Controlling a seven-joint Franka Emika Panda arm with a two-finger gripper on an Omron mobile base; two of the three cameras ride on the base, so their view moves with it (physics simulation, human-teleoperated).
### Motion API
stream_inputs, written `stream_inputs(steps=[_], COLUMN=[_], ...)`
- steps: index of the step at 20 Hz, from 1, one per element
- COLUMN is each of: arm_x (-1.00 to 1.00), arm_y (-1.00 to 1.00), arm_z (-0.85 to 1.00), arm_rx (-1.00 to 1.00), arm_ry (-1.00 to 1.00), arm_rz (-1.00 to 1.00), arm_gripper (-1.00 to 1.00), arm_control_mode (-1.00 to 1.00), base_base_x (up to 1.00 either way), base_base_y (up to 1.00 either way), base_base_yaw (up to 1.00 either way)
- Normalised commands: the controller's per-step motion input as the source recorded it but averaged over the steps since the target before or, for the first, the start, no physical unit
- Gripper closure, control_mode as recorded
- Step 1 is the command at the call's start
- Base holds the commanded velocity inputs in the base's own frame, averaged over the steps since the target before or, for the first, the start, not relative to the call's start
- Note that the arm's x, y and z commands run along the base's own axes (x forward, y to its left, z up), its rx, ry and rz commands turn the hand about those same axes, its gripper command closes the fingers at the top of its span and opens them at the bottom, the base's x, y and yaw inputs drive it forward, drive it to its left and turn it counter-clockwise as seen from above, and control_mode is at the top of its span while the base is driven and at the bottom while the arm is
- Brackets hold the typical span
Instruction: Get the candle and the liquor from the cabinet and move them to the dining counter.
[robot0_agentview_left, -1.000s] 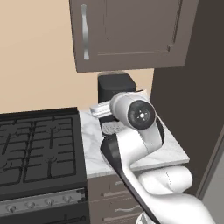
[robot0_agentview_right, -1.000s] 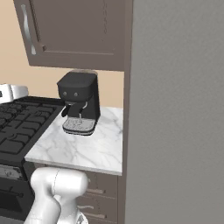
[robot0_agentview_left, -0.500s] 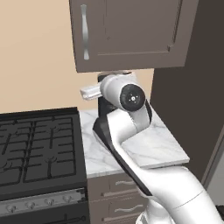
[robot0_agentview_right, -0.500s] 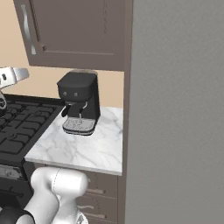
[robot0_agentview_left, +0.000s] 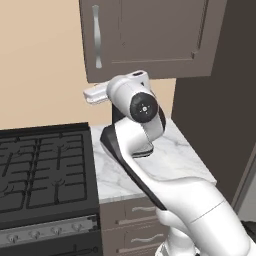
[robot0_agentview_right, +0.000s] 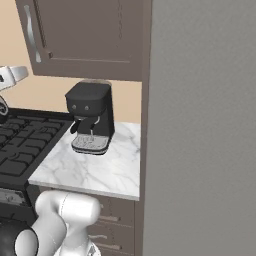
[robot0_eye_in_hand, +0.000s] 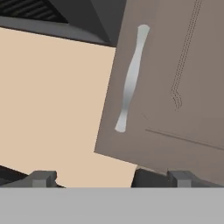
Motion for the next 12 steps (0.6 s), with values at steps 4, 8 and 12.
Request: stream_inputs(steps=[4, 8, 12], arm_x=[-0.11, -0.26, -0.18], arm_y=[0.14, 0.03, 0.00], arm_z=[0.32, 0.29, 0.29], arm_rx=[0.00, 0.00, 0.00], arm_ry=[-0.06, -0.06, -0.05], arm_rz=[-0.04, -0.07, -0.08], arm_gripper=[-1.00, -1.00, -1.00], arm_control_mode=[-1.00, -1.00, -1.00], base_base_x=[0.00, 0.00, 0.00], base_base_y=[0.00, 0.00, 0.00], base_base_yaw=[0.00, 0.00, 0.00])
